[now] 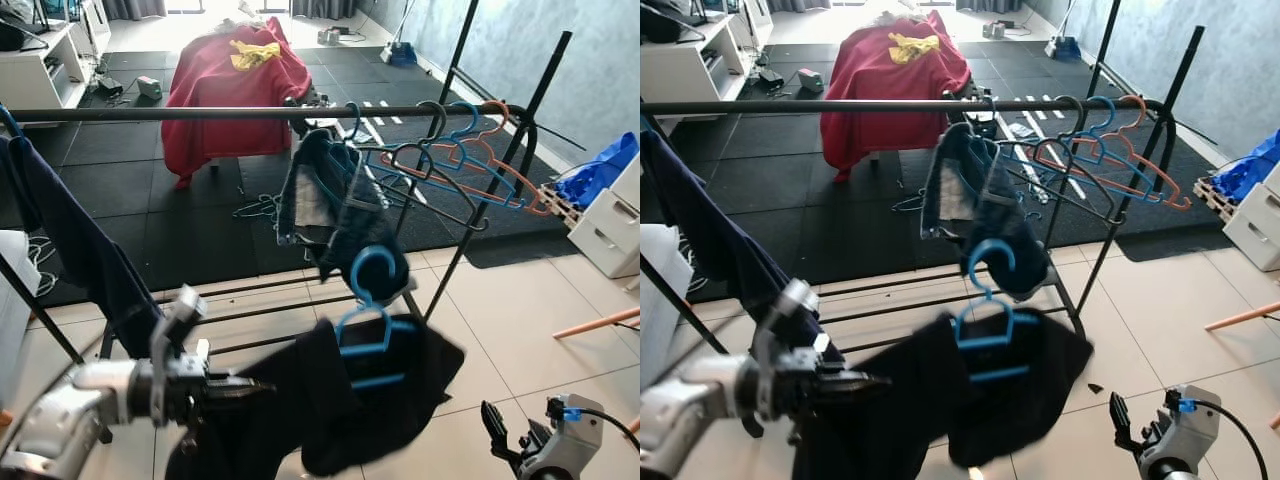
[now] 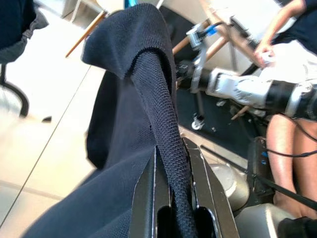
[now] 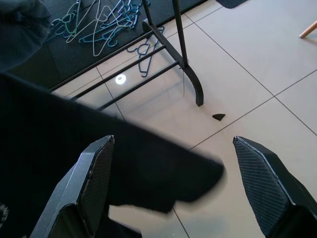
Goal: Hang hanger
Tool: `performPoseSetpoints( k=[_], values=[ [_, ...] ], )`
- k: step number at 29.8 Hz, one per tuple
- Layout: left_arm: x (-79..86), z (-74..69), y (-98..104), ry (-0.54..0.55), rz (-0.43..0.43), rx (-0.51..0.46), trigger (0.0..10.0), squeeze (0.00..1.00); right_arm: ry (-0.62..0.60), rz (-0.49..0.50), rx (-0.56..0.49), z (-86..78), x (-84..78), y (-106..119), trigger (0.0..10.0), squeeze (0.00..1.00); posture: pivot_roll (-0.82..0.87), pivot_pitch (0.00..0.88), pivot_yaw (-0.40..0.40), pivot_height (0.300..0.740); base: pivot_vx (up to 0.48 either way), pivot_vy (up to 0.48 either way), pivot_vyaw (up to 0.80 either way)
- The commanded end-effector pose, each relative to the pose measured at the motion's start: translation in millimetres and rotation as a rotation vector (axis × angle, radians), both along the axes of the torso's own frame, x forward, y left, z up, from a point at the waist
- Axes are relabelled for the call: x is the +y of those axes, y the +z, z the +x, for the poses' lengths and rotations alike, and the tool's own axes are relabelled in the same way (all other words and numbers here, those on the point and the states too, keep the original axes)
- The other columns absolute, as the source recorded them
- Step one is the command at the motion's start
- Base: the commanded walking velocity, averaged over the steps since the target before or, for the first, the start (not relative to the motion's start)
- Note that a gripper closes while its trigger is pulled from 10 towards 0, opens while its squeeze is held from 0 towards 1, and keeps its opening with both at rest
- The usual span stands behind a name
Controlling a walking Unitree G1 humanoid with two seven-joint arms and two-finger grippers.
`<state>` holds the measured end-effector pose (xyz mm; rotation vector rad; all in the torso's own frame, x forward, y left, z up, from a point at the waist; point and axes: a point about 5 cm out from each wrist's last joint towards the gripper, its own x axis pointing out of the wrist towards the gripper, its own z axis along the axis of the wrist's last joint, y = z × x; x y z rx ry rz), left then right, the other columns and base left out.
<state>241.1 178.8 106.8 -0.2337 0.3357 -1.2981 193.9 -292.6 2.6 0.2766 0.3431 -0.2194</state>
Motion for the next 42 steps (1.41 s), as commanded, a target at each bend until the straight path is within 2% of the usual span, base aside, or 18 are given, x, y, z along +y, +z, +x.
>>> performPoseSetpoints(
  k=[1,7,13,14,16,17,19,21,22,24,26,29,31,33,34,37,38,42],
  values=[
    [0.0,1.7,-1,0.038,-0.025,-0.022,10.0,0.0,-0.005,0.008,0.026,-4.5,-1.2,-5,10.0,0.0,-0.08,0.108,-0.061,0.74,-0.244,0.0,0.0],
    [3.6,3.3,-7,0.107,-0.038,0.008,10.0,0.0,0.002,0.01,0.029,-3.9,-0.7,-5,10.0,0.0,-0.08,0.107,-0.061,0.74,-0.321,0.0,0.0],
    [7.2,8.2,9,0.09,-0.045,-0.038,10.0,0.0,0.027,0.055,-0.008,1.1,4.7,0,10.0,0.0,-0.08,0.106,-0.054,0.74,-0.324,0.0,0.0],
    [12.9,11.2,25,0.066,-0.053,-0.086,10.0,0.0,0.103,0.144,-0.117,13.1,16.4,19,10.0,0.0,-0.08,0.107,-0.054,0.74,-0.255,0.0,0.0],
    [12.9,11.2,25,0.066,-0.053,-0.086,10.0,0.0,0.103,0.144,-0.117,13.1,16.4,19,10.0,0.0,-0.08,0.107,-0.054,0.74,-0.255,0.0,0.0],
    [17.1,12.9,34,0.048,-0.054,-0.114,10.0,0.0,0.163,0.174,-0.183,20.6,21.4,34,10.0,0.0,-0.08,0.104,-0.054,0.74,-0.255,0.0,0.0],
    [17.1,12.9,34,0.048,-0.054,-0.114,10.0,0.0,0.163,0.174,-0.183,20.6,21.4,34,10.0,0.0,-0.08,0.104,-0.054,0.74,-0.255,0.0,0.0],
    [20.6,18.6,53,0.012,-0.046,-0.188,10.0,0.0,0.301,0.203,-0.311,37.0,27.3,69,10.0,0.0,-0.07,0.098,-0.058,0.74,-0.268,0.0,0.0],
    [20.6,18.6,53,0.012,-0.046,-0.188,10.0,0.0,0.301,0.203,-0.311,37.0,27.3,69,10.0,0.0,-0.07,0.098,-0.058,0.74,-0.277,0.0,0.0],
    [16.4,21.4,68,-0.036,-0.042,-0.25,10.0,0.0,0.484,0.18,-0.419,48.7,37.4,105,10.0,0.0,-0.07,0.09,-0.061,0.74,-0.285,0.0,0.0],
    [14.6,21.4,72,-0.051,-0.04,-0.265,10.0,0.0,0.544,0.165,-0.447,50.6,41.5,114,10.0,0.0,-0.07,0.09,-0.061,0.74,-0.285,0.0,0.0],
    [15.1,21.8,80,-0.071,-0.047,-0.285,10.0,0.0,0.662,0.129,-0.498,49.3,45.8,133,10.0,0.0,-0.07,0.085,-0.062,0.74,-0.185,0.0,0.0],
    [15.1,21.8,80,-0.071,-0.047,-0.285,10.0,0.0,0.662,0.129,-0.498,49.3,45.8,133,10.0,0.0,-0.07,0.085,-0.062,0.74,0.0,0.0,0.0],
    [17.8,22.2,87,-0.086,-0.057,-0.298,10.0,0.0,0.728,0.117,-0.539,45.8,45.8,147,10.0,0.0,-0.07,0.084,-0.063,0.74,0.0,0.0,0.0],
    [23.1,21.7,99,-0.112,-0.072,-0.319,10.0,0.0,0.804,0.113,-0.589,39.7,43.0,164,10.0,0.0,-0.07,0.084,-0.065,0.74,0.0,0.0,0.0],
    [26.6,21.0,107,-0.132,-0.083,-0.334,10.0,0.0,0.854,0.111,-0.621,35.1,41.5,175,10.0,0.0,-0.07,0.084,-0.065,0.74,0.0,0.0,0.0],
    [30.7,19.4,118,-0.165,-0.097,-0.351,10.0,0.0,0.908,0.117,-0.643,28.7,38.7,187,10.0,0.0,-0.06,0.085,-0.064,0.74,0.0,0.0,0.0],
    [33.3,16.2,139,-0.238,-0.129,-0.387,10.0,0.0,1.012,0.113,-0.601,18.0,34.9,198,10.0,0.0,-0.06,0.087,-0.066,0.74,0.0,0.0,0.0]
  ],
)
